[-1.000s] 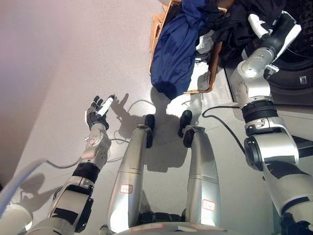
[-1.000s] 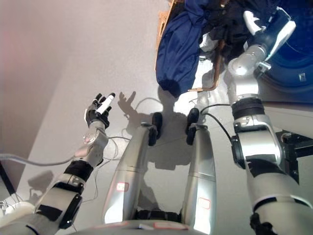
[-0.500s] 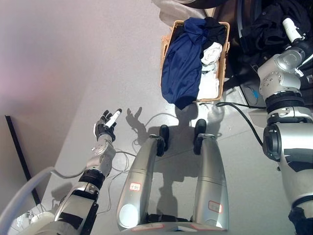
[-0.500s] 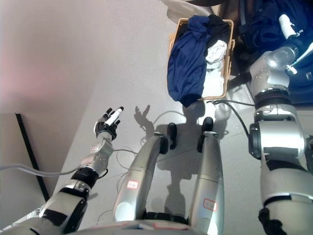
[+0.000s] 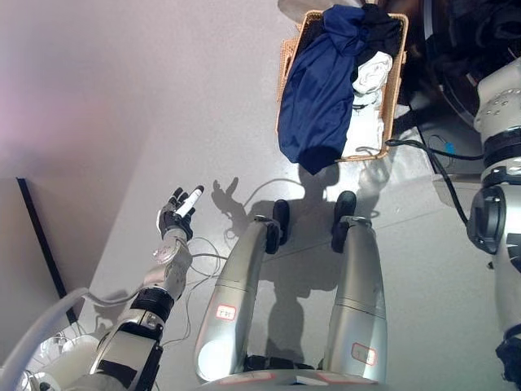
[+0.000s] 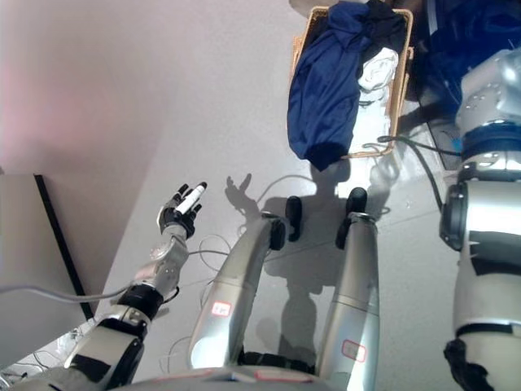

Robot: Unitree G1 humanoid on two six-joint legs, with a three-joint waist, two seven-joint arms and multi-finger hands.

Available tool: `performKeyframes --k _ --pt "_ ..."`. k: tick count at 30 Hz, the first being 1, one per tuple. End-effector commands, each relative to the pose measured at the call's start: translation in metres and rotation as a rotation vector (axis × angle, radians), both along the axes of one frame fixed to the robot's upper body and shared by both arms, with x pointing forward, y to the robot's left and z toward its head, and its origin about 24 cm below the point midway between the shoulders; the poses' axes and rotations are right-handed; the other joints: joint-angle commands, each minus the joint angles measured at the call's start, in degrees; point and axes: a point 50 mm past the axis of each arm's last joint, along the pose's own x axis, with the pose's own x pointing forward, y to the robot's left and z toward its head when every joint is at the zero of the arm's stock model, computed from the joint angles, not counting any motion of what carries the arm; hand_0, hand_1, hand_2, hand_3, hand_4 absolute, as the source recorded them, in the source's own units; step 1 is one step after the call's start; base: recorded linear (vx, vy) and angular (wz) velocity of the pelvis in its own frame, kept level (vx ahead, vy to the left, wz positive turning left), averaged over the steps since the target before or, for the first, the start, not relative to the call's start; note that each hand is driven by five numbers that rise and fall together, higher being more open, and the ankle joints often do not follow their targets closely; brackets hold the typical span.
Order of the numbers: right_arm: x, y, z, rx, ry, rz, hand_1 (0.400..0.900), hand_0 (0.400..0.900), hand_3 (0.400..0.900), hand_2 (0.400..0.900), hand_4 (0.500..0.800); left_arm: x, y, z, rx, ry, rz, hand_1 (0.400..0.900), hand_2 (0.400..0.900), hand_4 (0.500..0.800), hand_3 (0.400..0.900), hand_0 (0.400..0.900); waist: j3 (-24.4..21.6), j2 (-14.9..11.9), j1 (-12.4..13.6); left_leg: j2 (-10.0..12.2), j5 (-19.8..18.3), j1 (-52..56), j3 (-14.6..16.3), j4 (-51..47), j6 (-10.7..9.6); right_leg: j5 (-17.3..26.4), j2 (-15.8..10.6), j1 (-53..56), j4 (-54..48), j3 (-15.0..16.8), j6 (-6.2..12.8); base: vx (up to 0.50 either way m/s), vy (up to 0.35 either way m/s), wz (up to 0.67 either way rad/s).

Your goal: Put the clothes in the basket into the washing machine.

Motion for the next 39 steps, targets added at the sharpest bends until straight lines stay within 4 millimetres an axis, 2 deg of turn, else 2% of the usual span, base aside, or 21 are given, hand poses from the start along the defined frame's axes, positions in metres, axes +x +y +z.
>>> performKeyframes --k 1,4,10,11,12,22,26,29,30,31,32,34,38,39 --pt "-0.027 -0.015 0.034 -0.172 -0.147 -0.122 0.4 0.4 0.4 0.4 0.5 -0.025 0.011 -0.02 0.023 0.044 0.038 0.9 0.9 0.8 0.9 0.9 -8.3 2.6 -1.1 -0.4 0.1 -0.4 -3.9 -3.3 -3.6 -6.6 1.1 0.4 3.6 -1.9 1.55 0.03 -0.05 0.0" --pt "-0.029 -0.012 0.036 -0.156 -0.211 -0.109 0.4 0.4 0.4 0.4 0.5 -0.026 0.012 -0.017 0.019 0.024 0.043 0.9 0.9 0.8 0.9 0.9 -8.4 2.9 -1.2 -0.4 0.1 -0.1 -3.6 -3.6 -3.7 -6.7 1.1 0.3 3.8 -1.5 1.38 0.05 -0.046 -0.02" --pt "-0.028 -0.013 0.031 -0.123 -0.226 -0.105 0.4 0.4 0.4 0.4 0.5 -0.028 0.013 -0.018 0.017 0.022 0.04 0.9 0.9 0.8 0.9 0.9 -9.1 2.7 -1.5 -0.5 0.1 1.0 -3.5 -5.2 -3.9 -7.0 1.2 1.0 2.9 -1.0 1.34 0.03 -0.019 -0.01" --pt "-0.028 -0.014 0.031 -0.121 -0.223 -0.102 0.414 0.414 0.414 0.414 0.508 -0.027 0.013 -0.017 0.018 0.021 0.036 0.9 0.9 0.8 0.9 0.9 -9.1 2.6 -1.6 -0.4 0.1 1.2 -3.4 -5.2 -3.9 -7.1 1.2 1.1 2.9 -1.0 1.35 0.0 0.0 0.0" --pt "-0.027 -0.014 0.03 -0.119 -0.218 -0.099 0.9 0.9 0.9 0.9 0.8 -0.027 0.013 -0.018 0.017 0.022 0.039 0.9 0.9 0.8 0.9 0.9 -9.1 2.6 -1.7 -0.4 0.0 1.3 -3.4 -5.1 -3.9 -7.1 1.1 1.2 3.0 -1.0 1.34 0.0 0.0 0.0" --pt "-0.021 -0.009 0.022 -0.067 -0.247 -0.07 0.9 0.9 0.9 0.9 0.8 -0.025 0.012 -0.018 0.007 0.026 0.056 0.9 0.9 0.8 0.9 0.9 -9.4 1.9 -2.5 -0.1 0.1 2.4 -3.3 -6.6 -3.6 -6.5 1.5 2.3 1.0 -1.2 1.22 0.0 0.008 -0.03" --pt "-0.014 0.008 0.008 -0.006 -0.331 0.01 0.9 0.9 0.9 0.9 0.8 -0.025 0.01 -0.02 -0.005 0.037 0.07 0.9 0.9 0.8 0.9 0.9 -9.3 1.7 -2.9 0.0 0.2 3.9 -3.5 -8.0 -3.3 -6.1 1.7 4.0 -0.7 -1.5 1.19 0.0 0.025 -0.02" --pt "-0.005 0.026 -0.014 0.073 -0.377 0.078 0.9 0.9 0.9 0.9 0.8 -0.026 0.007 -0.025 -0.021 0.061 0.078 0.9 0.9 0.8 0.9 0.9 -9.4 1.7 -3.2 -0.1 0.1 6.1 -3.7 -9.4 -3.1 -5.8 1.9 6.5 -2.3 -1.7 1.16 0.01 0.056 -0.06" --pt "0.0 0.036 -0.028 0.095 -0.373 0.107 0.9 0.9 0.9 0.9 0.8 -0.028 0.004 -0.029 -0.035 0.081 0.081 0.9 0.9 0.8 0.9 0.9 -9.6 1.8 -3.3 -0.3 -0.1 7.5 -3.8 -10.1 -3.0 -5.8 1.9 8.1 -3.1 -1.7 1.16 0.02 0.063 -0.09" --pt "0.0 0.038 -0.031 0.097 -0.369 0.105 0.9 0.9 0.9 0.9 0.8 -0.029 0.005 -0.03 -0.033 0.084 0.082 0.9 0.9 0.8 0.9 0.9 -9.4 1.8 -3.4 -0.2 0.0 8.2 -3.9 -10.4 -3.0 -5.7 2.0 8.8 -3.5 -1.9 1.16 0.03 0.065 -0.13" --pt "0.006 0.052 -0.05 0.122 -0.345 0.146 0.9 0.9 0.9 0.9 0.8 -0.031 0.004 -0.035 -0.041 0.113 0.086 0.9 0.9 0.8 0.9 0.9 -9.7 1.9 -3.4 -0.3 -0.3 10.0 -4.0 -11.2 -2.8 -5.6 2.0 10.9 -4.8 -1.9 1.1 0.03 0.04 -0.12" --pt "0.007 0.056 -0.056 0.121 -0.332 0.157 0.9 0.9 0.9 0.9 0.8 -0.032 0.006 -0.037 -0.038 0.121 0.091 0.9 0.9 0.8 0.9 0.9 -9.5 2.1 -3.5 -0.2 -0.3 12.0 -4.2 -12.2 -2.8 -5.4 2.3 12.9 -6.1 -1.9 1.09 0.03 0.036 -0.12" --pt "0.02 0.093 -0.115 0.139 -0.172 0.288 0.9 0.9 0.9 0.9 0.8 -0.043 0.002 -0.055 -0.049 0.205 0.082 0.9 0.9 0.8 0.9 0.9 -10.3 3.0 -3.8 -0.2 -1.1 19.0 -3.7 -14.9 -2.5 -4.8 2.3 20.7 -10.2 -1.9 1.49 0.04 0.067 -0.2" --pt "0.02 0.096 -0.122 0.143 -0.155 0.304 0.9 0.9 0.9 0.9 0.8 -0.047 0.004 -0.058 -0.048 0.221 0.081 0.9 0.9 0.8 0.9 0.9 -10.4 3.3 -4.0 -0.2 -1.2 20.7 -3.7 -15.6 -2.5 -4.7 2.3 22.6 -11.3 -2.1 1.6 0.03 0.029 -0.12"
